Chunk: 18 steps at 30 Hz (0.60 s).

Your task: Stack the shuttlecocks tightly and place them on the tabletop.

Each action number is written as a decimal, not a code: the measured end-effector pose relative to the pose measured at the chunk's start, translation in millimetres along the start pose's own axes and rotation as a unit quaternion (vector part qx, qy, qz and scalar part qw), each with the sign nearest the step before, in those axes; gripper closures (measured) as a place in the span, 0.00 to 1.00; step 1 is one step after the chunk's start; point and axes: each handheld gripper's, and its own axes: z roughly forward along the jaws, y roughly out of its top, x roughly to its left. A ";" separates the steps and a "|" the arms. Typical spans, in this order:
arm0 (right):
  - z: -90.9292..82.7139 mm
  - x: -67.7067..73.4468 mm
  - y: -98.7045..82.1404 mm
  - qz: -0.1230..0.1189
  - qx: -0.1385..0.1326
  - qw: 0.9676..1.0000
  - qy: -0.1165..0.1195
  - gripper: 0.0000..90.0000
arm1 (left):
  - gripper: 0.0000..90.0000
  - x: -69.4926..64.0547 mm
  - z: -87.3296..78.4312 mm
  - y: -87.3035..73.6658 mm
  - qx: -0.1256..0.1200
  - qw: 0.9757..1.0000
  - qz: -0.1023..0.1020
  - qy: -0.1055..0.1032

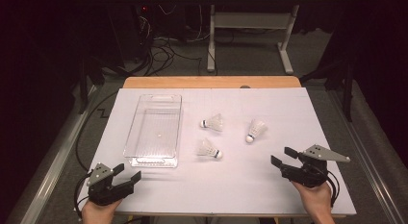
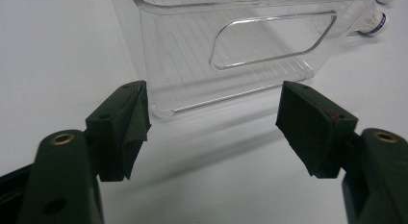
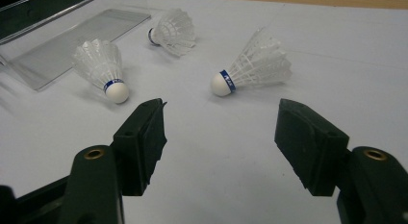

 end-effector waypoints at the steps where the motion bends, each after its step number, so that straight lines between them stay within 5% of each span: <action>1: 1.3 0.1 0.9 0.001 0.000 1.000 0.001 0.39 | 0.32 0.1 -0.1 0.0 0.000 1.000 -0.001 0.000; 18: 22.8 -2.4 17.8 -0.003 0.011 1.000 -0.002 0.39 | 0.32 1.3 -0.9 0.2 0.000 1.000 -0.004 -0.002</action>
